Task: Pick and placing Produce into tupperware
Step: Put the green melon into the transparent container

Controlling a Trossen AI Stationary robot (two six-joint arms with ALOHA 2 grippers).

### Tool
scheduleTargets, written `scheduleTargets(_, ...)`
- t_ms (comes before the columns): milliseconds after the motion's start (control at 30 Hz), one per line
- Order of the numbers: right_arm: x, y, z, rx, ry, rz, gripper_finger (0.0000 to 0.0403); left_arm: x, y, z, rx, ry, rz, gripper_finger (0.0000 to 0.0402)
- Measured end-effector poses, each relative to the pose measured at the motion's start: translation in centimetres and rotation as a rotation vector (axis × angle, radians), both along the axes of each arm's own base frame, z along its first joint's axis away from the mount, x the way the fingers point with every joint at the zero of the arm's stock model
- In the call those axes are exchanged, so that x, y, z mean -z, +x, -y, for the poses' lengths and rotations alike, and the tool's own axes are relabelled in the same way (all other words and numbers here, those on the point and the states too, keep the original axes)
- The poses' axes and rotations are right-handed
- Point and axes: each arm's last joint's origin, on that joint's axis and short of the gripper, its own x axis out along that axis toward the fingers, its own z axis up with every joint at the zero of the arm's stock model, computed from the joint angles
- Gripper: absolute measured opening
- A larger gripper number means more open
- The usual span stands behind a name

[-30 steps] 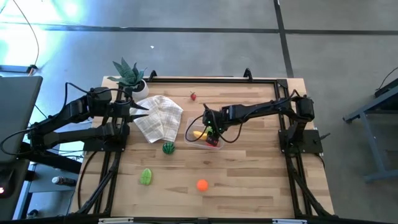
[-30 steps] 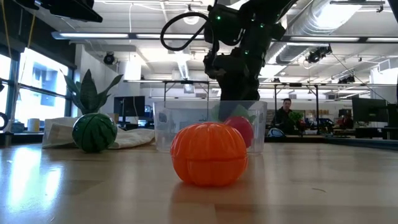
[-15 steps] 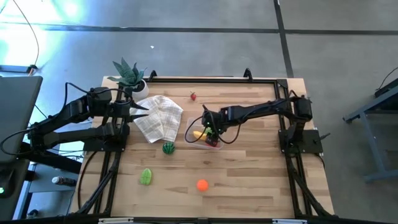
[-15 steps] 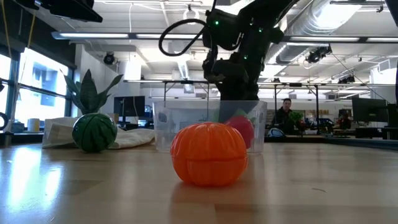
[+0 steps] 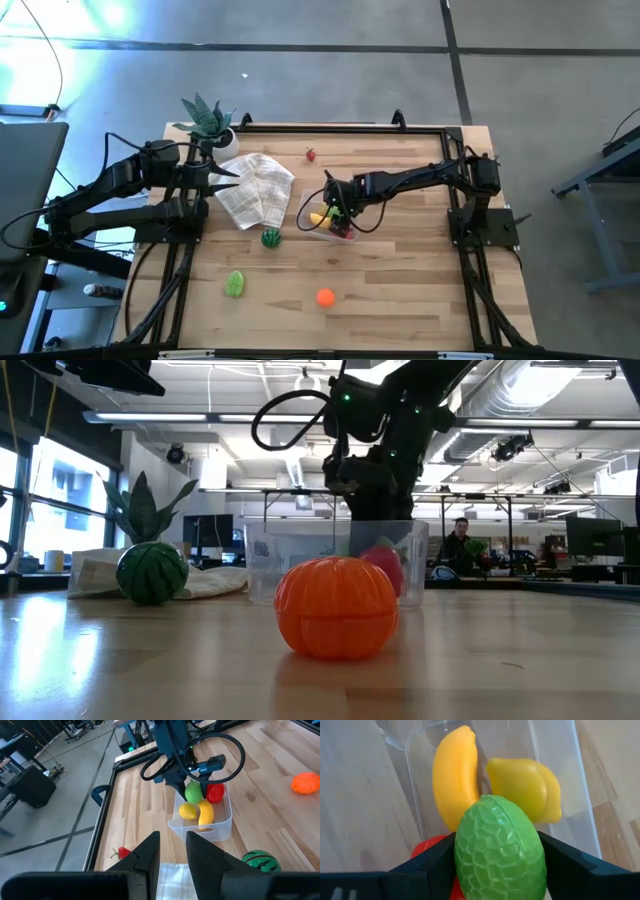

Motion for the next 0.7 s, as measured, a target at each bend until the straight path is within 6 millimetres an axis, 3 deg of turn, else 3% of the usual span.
scheduleTargets(700, -0.08, 0.25, 0.0, -0.001, -0.001, 0.027, 0.0241, 0.0, 0.0, 0.0, 0.0, 0.0, 0.0, 0.0085)
